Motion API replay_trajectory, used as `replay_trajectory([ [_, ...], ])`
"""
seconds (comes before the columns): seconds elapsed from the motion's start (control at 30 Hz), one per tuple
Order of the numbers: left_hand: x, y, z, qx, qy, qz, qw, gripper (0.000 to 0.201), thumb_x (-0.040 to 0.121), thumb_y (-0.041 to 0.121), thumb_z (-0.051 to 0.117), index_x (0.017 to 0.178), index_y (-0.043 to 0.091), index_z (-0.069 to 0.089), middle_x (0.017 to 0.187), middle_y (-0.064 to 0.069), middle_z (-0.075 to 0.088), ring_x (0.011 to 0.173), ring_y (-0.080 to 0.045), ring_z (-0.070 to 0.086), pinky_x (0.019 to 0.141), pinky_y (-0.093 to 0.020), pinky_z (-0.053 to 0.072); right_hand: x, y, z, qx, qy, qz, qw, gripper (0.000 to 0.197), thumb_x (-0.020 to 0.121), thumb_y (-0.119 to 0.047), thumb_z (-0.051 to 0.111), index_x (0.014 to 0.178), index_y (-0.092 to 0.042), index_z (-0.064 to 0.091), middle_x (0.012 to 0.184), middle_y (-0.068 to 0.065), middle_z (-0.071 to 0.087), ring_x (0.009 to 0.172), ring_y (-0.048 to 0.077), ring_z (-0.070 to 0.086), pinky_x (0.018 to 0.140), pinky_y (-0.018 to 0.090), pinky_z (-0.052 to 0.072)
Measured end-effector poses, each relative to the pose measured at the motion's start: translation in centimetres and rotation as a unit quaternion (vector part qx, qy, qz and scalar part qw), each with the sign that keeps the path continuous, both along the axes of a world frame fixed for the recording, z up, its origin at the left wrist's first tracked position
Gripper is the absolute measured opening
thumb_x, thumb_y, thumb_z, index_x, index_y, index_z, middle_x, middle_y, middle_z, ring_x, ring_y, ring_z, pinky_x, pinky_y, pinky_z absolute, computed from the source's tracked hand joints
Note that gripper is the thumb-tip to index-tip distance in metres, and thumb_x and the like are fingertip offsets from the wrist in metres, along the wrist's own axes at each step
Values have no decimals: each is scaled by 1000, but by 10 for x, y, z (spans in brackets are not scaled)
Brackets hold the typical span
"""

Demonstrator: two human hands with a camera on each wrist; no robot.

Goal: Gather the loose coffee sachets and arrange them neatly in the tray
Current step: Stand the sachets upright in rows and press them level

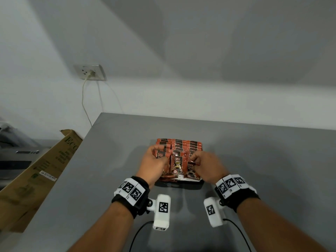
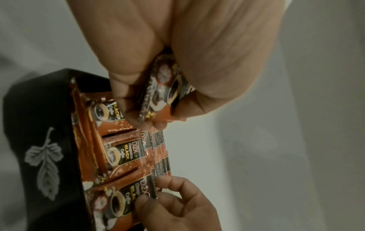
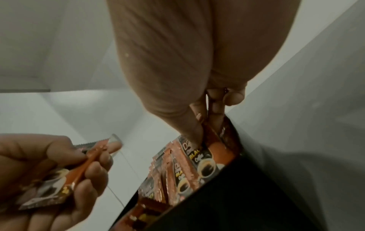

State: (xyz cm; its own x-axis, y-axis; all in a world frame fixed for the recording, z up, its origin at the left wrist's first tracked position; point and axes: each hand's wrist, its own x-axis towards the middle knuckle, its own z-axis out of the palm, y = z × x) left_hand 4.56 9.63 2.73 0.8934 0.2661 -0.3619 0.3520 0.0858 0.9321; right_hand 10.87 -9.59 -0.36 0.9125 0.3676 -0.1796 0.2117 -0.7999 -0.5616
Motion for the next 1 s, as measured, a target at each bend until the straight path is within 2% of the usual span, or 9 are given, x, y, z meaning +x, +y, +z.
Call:
replay_trajectory([
  [0.2,-5,6,-8,17,9,-1,1000,48,80,-13,55,116,19,54,86,-10,69,69,-26,58,72,-43,48,1,-2,-11,-30,-37,11,999,24,90,-2,62,103,-20,73,106,0,70,99,20,66,87,31,54],
  [0.33,-8,2,-3,24,-2,-22,999,42,86,-10,57,116,20,54,97,-10,70,63,-15,63,61,-34,54,-3,-6,-16,-18,-81,15,996,29,89,-8,70,116,-18,72,118,-3,59,117,18,51,106,33,43],
  [0.43,-8,-3,-4,37,-19,-64,997,48,82,-7,69,116,25,57,109,-11,72,87,-27,72,83,-50,58,-6,-5,-1,68,-115,-15,991,28,88,-21,76,116,-21,71,109,-10,56,107,14,56,98,31,48],
  [0.53,-5,-10,-5,56,-39,-103,992,61,69,-4,78,118,27,58,111,-14,70,88,-24,72,83,-47,59,-14,8,27,170,-32,11,985,23,86,-29,76,108,-28,73,94,-13,69,88,5,66,82,22,54],
  [0.63,-1,-18,-5,78,-50,-115,989,64,61,6,83,115,31,60,109,-11,70,86,-23,72,82,-46,60,-15,15,35,214,-6,10,977,19,83,-21,78,100,-28,74,87,-8,74,83,7,70,80,26,58],
  [0.73,1,-15,-2,48,-26,-46,997,45,79,4,75,115,26,58,102,-10,72,78,-24,70,79,-49,59,-6,4,36,192,-15,-28,981,15,88,-13,74,93,-26,73,80,-7,75,73,9,72,73,28,60],
  [0.83,4,-6,-1,-14,-5,7,1000,30,95,-2,53,114,19,59,87,-7,69,68,-19,63,67,-40,57,-2,-6,25,109,-21,-20,994,18,91,-9,70,91,-27,69,85,-10,72,75,6,69,77,25,59],
  [0.9,3,-2,-1,-25,4,12,1000,34,94,-7,44,113,18,59,79,-4,66,63,-15,60,62,-34,55,-2,-6,13,45,-18,-5,999,18,92,-7,69,96,-24,71,91,-10,69,83,6,66,86,27,58],
  [1.0,1,2,-5,2,7,-1,1000,46,86,-11,47,119,19,56,85,-12,71,65,-23,65,64,-35,55,-5,-5,-2,-21,-11,13,1000,19,94,-8,63,104,-22,71,100,-4,72,92,14,69,87,29,57],
])
